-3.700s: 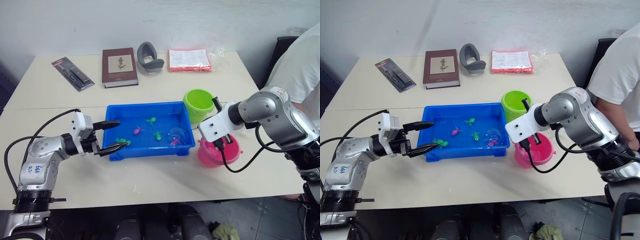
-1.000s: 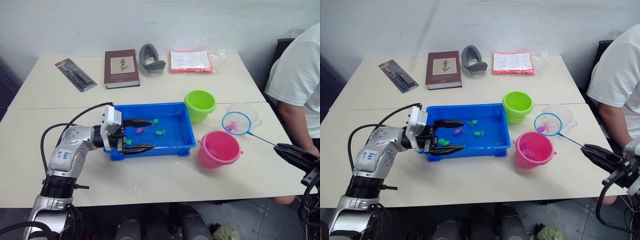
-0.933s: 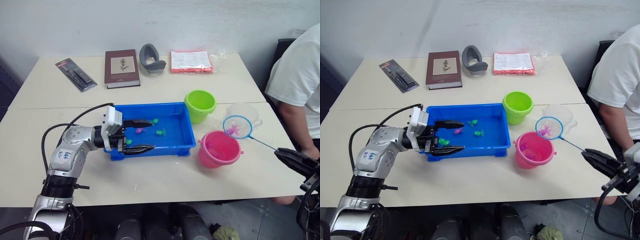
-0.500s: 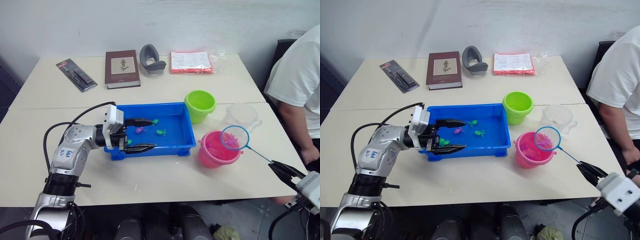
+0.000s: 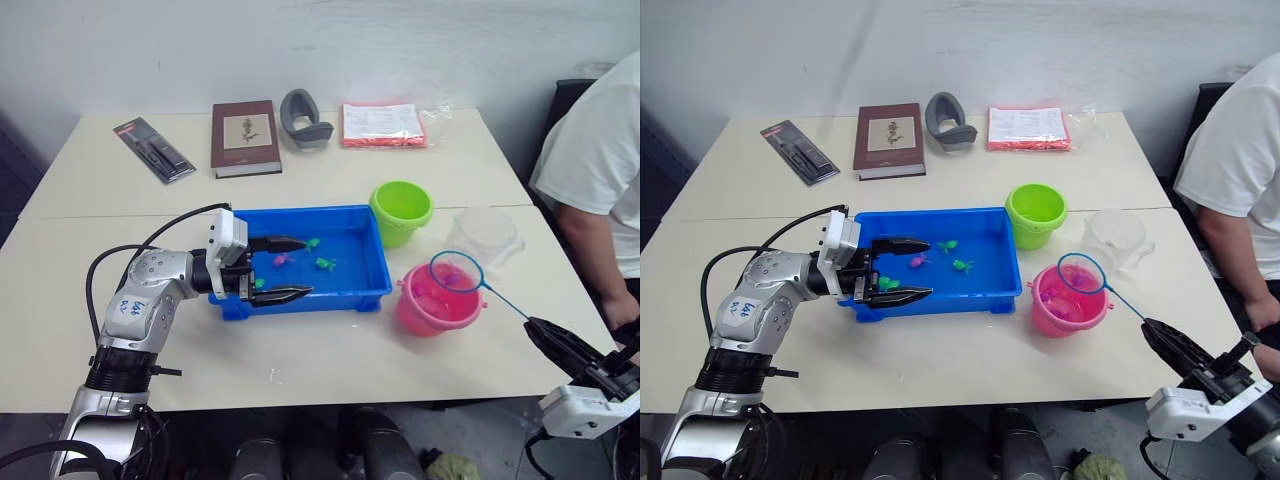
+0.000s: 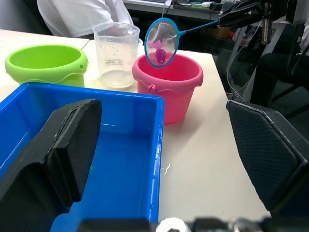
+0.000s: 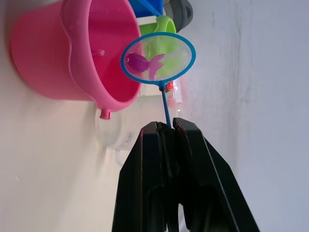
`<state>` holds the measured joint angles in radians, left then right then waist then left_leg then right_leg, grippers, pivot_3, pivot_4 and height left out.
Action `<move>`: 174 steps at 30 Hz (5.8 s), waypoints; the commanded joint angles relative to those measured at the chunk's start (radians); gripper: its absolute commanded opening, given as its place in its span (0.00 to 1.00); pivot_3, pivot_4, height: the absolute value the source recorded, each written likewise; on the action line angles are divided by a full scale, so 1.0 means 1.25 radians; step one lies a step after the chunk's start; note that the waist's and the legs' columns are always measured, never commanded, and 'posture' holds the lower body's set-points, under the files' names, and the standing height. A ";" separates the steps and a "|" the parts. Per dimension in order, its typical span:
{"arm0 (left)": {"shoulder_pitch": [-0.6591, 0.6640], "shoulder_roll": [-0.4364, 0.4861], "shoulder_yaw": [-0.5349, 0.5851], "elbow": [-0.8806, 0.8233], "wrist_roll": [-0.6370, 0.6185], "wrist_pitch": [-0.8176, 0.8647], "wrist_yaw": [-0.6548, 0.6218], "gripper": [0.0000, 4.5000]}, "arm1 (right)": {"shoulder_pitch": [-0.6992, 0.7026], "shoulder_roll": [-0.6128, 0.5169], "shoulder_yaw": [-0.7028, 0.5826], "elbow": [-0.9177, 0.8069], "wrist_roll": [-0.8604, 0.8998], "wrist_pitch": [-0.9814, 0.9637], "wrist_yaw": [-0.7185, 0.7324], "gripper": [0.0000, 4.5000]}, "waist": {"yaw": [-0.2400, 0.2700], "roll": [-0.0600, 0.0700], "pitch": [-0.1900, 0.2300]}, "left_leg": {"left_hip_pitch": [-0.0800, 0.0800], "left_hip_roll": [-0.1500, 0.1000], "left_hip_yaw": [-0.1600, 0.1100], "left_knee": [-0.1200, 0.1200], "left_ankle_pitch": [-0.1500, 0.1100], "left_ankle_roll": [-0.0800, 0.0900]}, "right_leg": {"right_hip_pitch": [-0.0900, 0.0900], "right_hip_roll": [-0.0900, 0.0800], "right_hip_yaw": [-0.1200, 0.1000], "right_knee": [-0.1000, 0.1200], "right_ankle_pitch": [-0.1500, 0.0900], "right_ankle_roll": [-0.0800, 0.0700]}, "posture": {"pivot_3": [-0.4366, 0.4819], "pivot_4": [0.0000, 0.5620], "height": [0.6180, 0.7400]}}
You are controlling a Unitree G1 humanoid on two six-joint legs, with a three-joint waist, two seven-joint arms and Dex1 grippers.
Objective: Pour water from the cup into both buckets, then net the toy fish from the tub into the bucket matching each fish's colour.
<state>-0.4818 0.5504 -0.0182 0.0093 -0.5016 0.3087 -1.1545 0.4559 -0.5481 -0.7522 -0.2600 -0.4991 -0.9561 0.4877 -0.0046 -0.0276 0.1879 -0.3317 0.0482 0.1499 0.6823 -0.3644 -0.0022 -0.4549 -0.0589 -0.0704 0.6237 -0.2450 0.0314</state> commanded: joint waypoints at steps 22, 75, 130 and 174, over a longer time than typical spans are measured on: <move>0.003 0.004 0.012 0.000 0.003 -0.034 -0.006 0.99 | 0.100 -0.034 0.048 -0.079 -0.088 0.051 -0.165 0.00 | -0.008 0.000 0.000 | 0.004 0.001 0.000 -0.001 0.000 -0.001 | 0.004 0.000 0.000 0.000 -0.001 0.000 | 0.48 0.27 1.00; 0.322 0.244 0.370 -0.061 -0.035 -0.012 0.063 0.99 | -0.753 -0.258 0.751 -0.184 0.914 1.386 -0.016 0.00 | 0.002 -0.004 0.001 | -0.006 0.002 -0.002 -0.007 0.000 0.000 | -0.012 -0.003 -0.007 -0.002 -0.004 -0.005 | 0.48 0.27 1.00; 0.451 0.216 0.430 -0.067 -0.017 -0.074 0.120 0.99 | -1.104 0.142 1.065 0.167 0.353 1.451 0.246 0.00 | -0.027 -0.004 0.000 | -0.016 0.002 0.000 0.003 0.001 0.001 | -0.021 -0.003 -0.007 0.004 0.000 -0.004 | 0.48 0.27 1.00; 0.325 0.342 0.404 -0.039 0.028 0.125 0.176 0.99 | -1.214 0.367 0.953 0.394 0.356 1.284 0.197 0.00 | -0.064 -0.005 0.000 | -0.017 0.002 -0.001 0.002 0.002 -0.001 | -0.022 -0.003 -0.007 0.007 0.000 -0.005 | 0.48 0.27 1.00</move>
<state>-0.0759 0.9566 0.4525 -0.0289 -0.4666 0.4679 -0.9309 -1.0558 -0.0871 0.4669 0.2928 -0.0703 0.6567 0.7266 -0.0848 -0.0337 0.1874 -0.3528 0.0511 0.1484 0.6842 -0.3625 -0.0029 -0.4822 -0.0629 -0.0798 0.6321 -0.2450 0.0256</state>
